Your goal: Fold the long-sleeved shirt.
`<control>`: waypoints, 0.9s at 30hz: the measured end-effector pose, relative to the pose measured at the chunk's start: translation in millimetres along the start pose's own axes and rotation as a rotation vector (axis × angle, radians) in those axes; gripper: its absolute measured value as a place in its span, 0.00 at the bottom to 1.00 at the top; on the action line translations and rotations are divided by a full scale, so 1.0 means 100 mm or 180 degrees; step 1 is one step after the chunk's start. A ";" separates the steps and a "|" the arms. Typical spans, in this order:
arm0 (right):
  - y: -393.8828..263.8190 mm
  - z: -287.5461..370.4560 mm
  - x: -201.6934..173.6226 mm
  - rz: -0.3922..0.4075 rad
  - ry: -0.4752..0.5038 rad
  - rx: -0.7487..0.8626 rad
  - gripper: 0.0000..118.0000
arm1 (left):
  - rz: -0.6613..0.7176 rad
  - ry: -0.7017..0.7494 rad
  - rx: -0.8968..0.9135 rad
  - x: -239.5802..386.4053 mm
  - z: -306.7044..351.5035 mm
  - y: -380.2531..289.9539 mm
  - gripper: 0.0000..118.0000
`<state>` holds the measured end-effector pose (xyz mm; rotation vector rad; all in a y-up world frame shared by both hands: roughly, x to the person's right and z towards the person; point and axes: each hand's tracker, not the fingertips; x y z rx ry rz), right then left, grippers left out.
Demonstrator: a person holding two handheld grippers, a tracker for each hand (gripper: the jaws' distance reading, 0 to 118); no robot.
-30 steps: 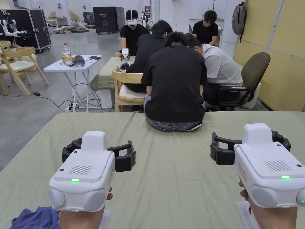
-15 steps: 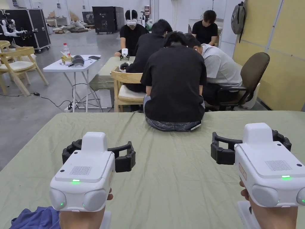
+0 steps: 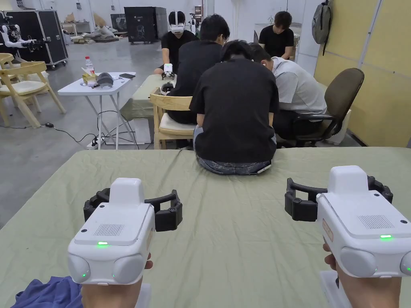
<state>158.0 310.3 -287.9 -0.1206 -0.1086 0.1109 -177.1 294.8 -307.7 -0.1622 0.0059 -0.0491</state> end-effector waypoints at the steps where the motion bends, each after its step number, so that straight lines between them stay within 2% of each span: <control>1: 0.00 0.00 0.00 -0.0007 0.0003 0.0000 1.00 | -0.0038 0.0029 -0.0001 0.01 0.00 -0.01 1.00; 13: -0.01 -0.01 0.00 -0.0009 0.0030 -0.0042 1.00 | -0.0030 -0.0009 0.0006 0.04 0.01 0.00 1.00; 15: -0.01 0.00 0.00 -0.0032 0.0051 -0.0052 0.95 | -0.0064 0.0006 0.0014 0.06 0.02 -0.01 1.00; 17: 0.00 0.00 0.01 -0.0104 0.0105 -0.0070 0.75 | -0.0107 0.0054 0.0076 0.09 0.04 -0.02 0.88; 18: -0.01 -0.01 0.02 -0.0119 0.0121 -0.0071 0.63 | -0.0090 0.0031 0.0085 0.08 0.04 -0.02 0.76; 19: -0.01 -0.01 0.02 -0.0135 0.0135 -0.0082 0.42 | -0.0014 -0.0048 0.0077 0.07 0.05 -0.02 0.56; 21: -0.01 -0.02 0.02 -0.0145 0.0104 -0.0113 0.16 | 0.0216 -0.0213 0.0069 0.03 0.05 -0.01 0.19; 25: 0.00 0.04 0.01 -0.0048 0.0104 -0.0066 0.04 | 0.0124 -0.0085 0.0137 0.03 0.07 -0.06 0.03; 27: 0.00 0.04 0.01 0.0000 0.0101 -0.0067 0.02 | -0.0110 -0.0062 0.0139 0.07 0.08 -0.08 0.00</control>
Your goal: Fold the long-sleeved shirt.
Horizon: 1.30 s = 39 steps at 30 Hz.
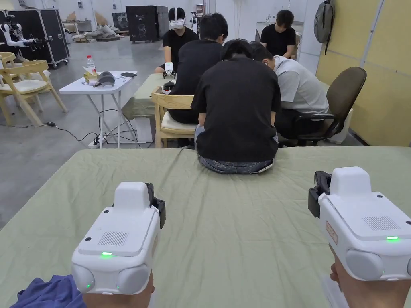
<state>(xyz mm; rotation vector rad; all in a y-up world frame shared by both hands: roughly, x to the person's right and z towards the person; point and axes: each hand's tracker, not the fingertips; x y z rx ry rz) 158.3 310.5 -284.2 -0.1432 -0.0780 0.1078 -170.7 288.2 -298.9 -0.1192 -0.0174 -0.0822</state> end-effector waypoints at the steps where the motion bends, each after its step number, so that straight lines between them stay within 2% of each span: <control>1: 0.01 0.01 0.00 -0.0002 -0.0051 0.0008 0.01 | 0.0032 0.0045 0.0000 0.02 0.01 0.00 0.00; 4: 0.02 0.01 0.04 -0.0187 0.0001 0.0010 0.01 | 0.0315 -0.0010 -0.0018 -0.03 0.01 0.00 0.00; 7: 0.04 0.02 0.03 -0.0094 -0.0043 -0.0033 0.01 | 0.0267 0.0005 -0.0071 -0.02 0.00 0.00 0.00; 13: -0.02 0.02 -0.02 -0.0131 0.0080 -0.0020 0.01 | 0.0375 0.0084 -0.0095 -0.14 0.04 -0.09 0.00; 16: -0.03 -0.01 -0.16 -0.0084 0.0195 -0.0034 0.01 | 0.0295 0.0183 -0.0166 -0.25 0.08 -0.19 0.00; 22: -0.06 -0.11 -0.65 -0.0031 0.0678 -0.0062 0.01 | 0.0372 0.0491 -0.0330 -0.72 0.26 -0.41 0.00; 32: -0.14 -0.15 -1.78 0.0047 0.1530 -0.0070 0.01 | 0.0393 0.1306 -0.0477 -1.72 0.88 -0.69 0.00; 39: -0.23 -0.08 -2.43 0.0074 0.2041 -0.0088 0.01 | 0.0487 0.1610 -0.0589 -2.17 1.27 -0.89 0.00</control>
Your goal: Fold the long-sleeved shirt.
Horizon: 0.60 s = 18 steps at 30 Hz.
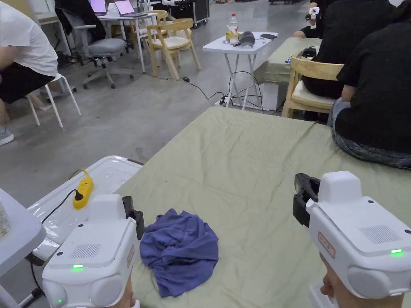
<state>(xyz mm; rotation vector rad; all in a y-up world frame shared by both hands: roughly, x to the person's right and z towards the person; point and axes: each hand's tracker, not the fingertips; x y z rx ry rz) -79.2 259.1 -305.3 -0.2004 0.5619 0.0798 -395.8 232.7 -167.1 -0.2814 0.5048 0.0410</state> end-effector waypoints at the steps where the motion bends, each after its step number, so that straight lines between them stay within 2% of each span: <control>1: -0.02 -0.03 -0.05 0.0017 0.0062 0.0002 0.01 | 0.0026 0.0027 -0.0016 -0.07 0.00 -0.02 0.00; 6: -0.09 -0.15 -0.12 -0.0015 0.0113 -0.0115 0.01 | 0.0015 -0.0024 -0.0123 -0.17 -0.10 -0.03 0.00; 8: -0.12 -0.18 -0.10 -0.0044 0.0128 -0.0153 0.01 | -0.0051 -0.0390 -0.0363 -0.19 -0.25 0.00 0.00; 12: -0.22 -0.22 -0.09 0.0053 0.0095 -0.0252 0.01 | -0.0526 -0.0761 -0.0812 -0.12 -0.65 0.05 0.00; 18: -0.50 -0.42 -0.01 0.0034 0.0068 -0.0504 0.01 | -0.1049 -0.1396 -0.1716 0.14 -1.28 0.07 0.00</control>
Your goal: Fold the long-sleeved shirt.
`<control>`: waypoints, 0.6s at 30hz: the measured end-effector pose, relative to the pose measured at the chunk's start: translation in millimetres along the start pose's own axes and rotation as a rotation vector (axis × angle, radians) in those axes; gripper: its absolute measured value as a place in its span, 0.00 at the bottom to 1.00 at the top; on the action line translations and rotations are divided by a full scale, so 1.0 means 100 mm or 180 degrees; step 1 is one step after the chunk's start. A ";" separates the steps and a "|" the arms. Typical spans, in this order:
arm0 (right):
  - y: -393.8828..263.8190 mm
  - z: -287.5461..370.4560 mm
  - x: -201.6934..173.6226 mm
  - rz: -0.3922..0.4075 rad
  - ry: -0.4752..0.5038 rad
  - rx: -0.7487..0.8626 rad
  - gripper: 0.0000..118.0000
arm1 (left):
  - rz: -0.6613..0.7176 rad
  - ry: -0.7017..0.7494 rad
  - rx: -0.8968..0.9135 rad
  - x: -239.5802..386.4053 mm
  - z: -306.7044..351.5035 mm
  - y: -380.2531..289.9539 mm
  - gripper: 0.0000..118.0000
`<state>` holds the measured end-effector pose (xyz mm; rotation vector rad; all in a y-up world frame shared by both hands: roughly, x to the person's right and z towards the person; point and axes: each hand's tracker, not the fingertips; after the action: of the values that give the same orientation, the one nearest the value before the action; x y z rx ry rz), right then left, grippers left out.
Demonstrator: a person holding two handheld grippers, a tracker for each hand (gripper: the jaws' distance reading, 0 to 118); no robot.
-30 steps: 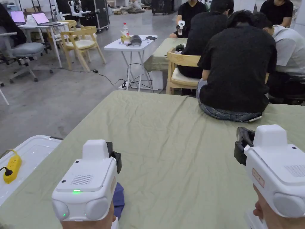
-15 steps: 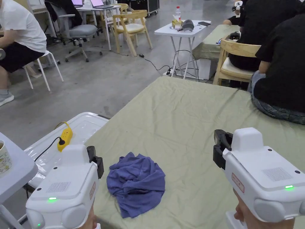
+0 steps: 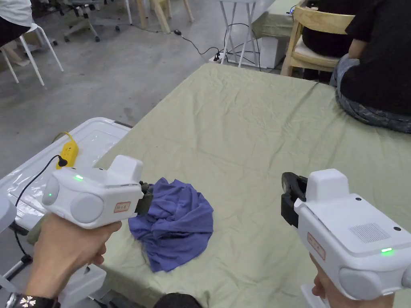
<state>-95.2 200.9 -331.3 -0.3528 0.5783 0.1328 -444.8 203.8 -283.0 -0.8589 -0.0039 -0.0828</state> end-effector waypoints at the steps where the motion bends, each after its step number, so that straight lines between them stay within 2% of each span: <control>1: -0.05 -0.05 0.02 -0.0025 0.0020 -0.0062 0.01 | -0.0060 -0.0023 -0.0139 -0.01 -0.11 0.04 0.00; 4: -0.19 -0.20 0.05 -0.0045 0.0042 -0.0213 0.01 | -0.0200 -0.0170 -0.0537 -0.01 -0.47 0.10 0.00; 6: -0.26 -0.28 0.06 -0.0006 0.0054 -0.0307 0.01 | -0.0214 -0.0113 -0.0518 -0.01 -0.65 0.12 0.00; 8: -0.31 -0.36 0.07 0.0030 0.0047 -0.0373 0.01 | -0.0168 -0.0154 -0.0548 -0.04 -0.80 0.11 0.08; 9: -0.33 -0.39 0.08 0.0034 0.0052 -0.0391 0.01 | -0.0164 -0.0138 -0.0539 -0.05 -0.85 0.11 0.15; 10: -0.35 -0.42 0.08 0.0029 0.0039 -0.0400 0.01 | -0.0168 -0.0117 -0.0553 -0.06 -0.93 0.13 0.43; 11: -0.37 -0.45 0.10 0.0001 0.0024 -0.0421 0.01 | -0.0190 -0.0089 -0.0560 -0.07 -1.01 0.14 0.66; 12: -0.38 -0.47 0.11 -0.0036 0.0024 -0.0439 0.01 | -0.0230 -0.0063 -0.0586 -0.10 -1.07 0.12 0.79; 15: -0.43 -0.51 0.12 -0.0075 0.0022 -0.0473 0.01 | -0.0187 -0.0114 -0.0850 -0.15 -1.31 0.10 0.83; 16: -0.44 -0.53 0.13 -0.0070 0.0016 -0.0489 0.01 | -0.0149 -0.0203 -0.0841 -0.20 -1.39 0.07 0.79; 18: -0.48 -0.55 0.14 -0.0074 0.0009 -0.0510 0.01 | -0.0051 -0.0225 -0.0815 -0.23 -1.52 0.03 0.78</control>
<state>-100.7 136.6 -367.8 -0.5152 0.5674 0.1568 -472.3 92.4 -385.4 -1.1174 -0.0676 -0.0688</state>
